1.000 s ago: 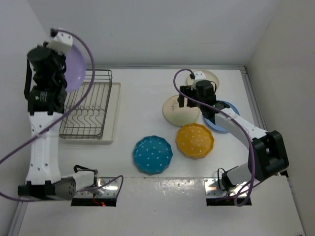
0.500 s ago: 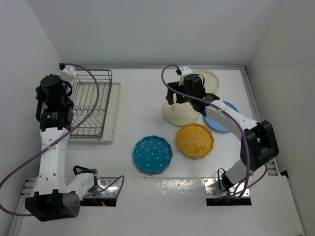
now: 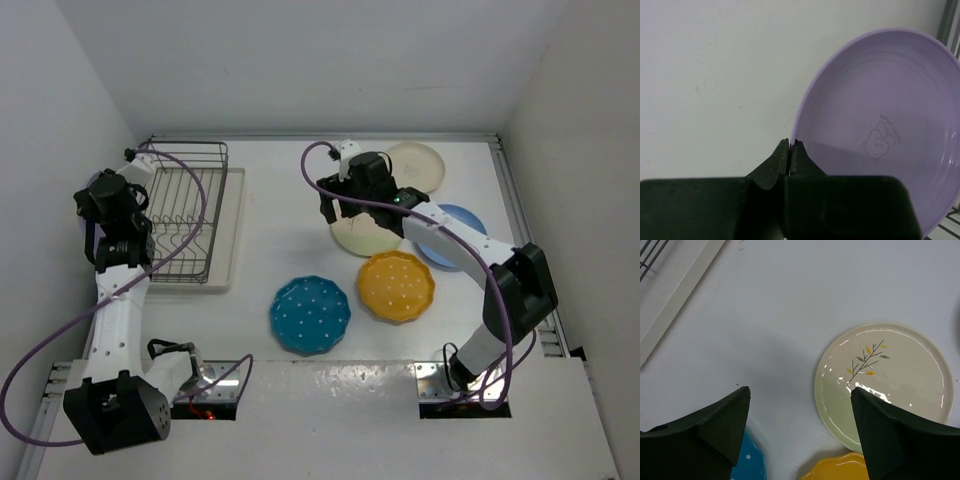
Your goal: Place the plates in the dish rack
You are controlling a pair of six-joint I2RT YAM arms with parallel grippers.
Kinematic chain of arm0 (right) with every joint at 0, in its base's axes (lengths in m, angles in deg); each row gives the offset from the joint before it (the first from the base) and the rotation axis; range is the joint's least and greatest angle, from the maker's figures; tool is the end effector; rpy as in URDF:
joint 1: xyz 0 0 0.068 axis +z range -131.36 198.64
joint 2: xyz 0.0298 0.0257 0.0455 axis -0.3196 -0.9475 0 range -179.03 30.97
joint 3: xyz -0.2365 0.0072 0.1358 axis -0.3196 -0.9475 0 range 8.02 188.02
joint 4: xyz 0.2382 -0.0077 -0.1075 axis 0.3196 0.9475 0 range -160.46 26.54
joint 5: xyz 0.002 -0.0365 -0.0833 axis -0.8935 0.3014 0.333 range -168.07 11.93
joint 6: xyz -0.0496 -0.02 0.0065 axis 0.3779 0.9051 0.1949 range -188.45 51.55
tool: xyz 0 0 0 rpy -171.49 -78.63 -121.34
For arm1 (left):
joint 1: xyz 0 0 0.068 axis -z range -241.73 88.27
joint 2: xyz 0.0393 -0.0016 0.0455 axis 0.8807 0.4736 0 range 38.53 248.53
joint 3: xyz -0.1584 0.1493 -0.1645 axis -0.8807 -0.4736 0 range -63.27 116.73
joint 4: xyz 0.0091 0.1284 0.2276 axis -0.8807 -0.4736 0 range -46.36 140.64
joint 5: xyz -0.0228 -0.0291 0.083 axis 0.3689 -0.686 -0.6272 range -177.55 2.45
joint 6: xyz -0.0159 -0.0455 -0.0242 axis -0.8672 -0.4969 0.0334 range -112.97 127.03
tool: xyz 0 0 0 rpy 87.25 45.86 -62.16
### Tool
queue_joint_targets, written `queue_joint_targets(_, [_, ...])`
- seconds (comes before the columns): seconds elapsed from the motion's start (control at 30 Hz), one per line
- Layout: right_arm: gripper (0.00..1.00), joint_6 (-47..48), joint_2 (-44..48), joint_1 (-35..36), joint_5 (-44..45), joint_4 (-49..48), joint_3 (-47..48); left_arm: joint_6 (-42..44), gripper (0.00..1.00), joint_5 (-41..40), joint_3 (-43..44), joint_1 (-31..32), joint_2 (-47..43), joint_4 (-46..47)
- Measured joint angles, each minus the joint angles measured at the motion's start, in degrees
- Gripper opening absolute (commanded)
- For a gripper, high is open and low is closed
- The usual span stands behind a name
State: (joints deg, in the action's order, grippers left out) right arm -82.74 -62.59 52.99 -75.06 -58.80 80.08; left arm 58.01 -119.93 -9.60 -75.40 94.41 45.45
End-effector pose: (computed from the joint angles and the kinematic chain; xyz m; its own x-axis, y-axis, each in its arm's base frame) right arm 0.3131 0.2118 0.2832 -0.5677 -0.0894 -0.8184 -0.3994 0.8992 0.1788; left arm 0.2114 0.0711 0.3691 -0.6349 0.5208 -0.5706 -0.3533 0.4612 0.8140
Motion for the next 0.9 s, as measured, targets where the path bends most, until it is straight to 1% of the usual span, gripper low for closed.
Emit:
queue_joint_targets(0.17, [0.82,1.2,0.0,0.7,1.1,1.6,0.0,1.7,0.00,0.2,-5.6,-1.5,0.7,6.2])
queue_joint_targets(0.33, [0.82,1.3,0.0,0.7,1.5,2.2,0.0,1.3,0.00,0.9,-5.1,-2.2,2.2,9.6])
queue_joint_targets(0.5, [0.82,1.3,-0.3,0.8,1.5,2.2,0.2,1.3,0.00,1.2,-4.3,-2.2,2.5,8.7])
queue_joint_targets(0.73, [0.82,1.7,-1.9,0.8,1.5,2.1,1.4,0.9,0.00,3.6,1.1,-2.4,3.7,5.2])
queue_joint_targets(0.8, [0.82,2.0,-2.3,0.8,1.5,2.2,1.5,0.6,0.00,4.8,0.5,-2.4,3.5,4.7])
queue_joint_targets(0.9, [0.82,2.5,-2.6,0.8,1.6,2.3,1.5,1.7,0.00,5.8,-3.8,-2.4,3.3,6.6])
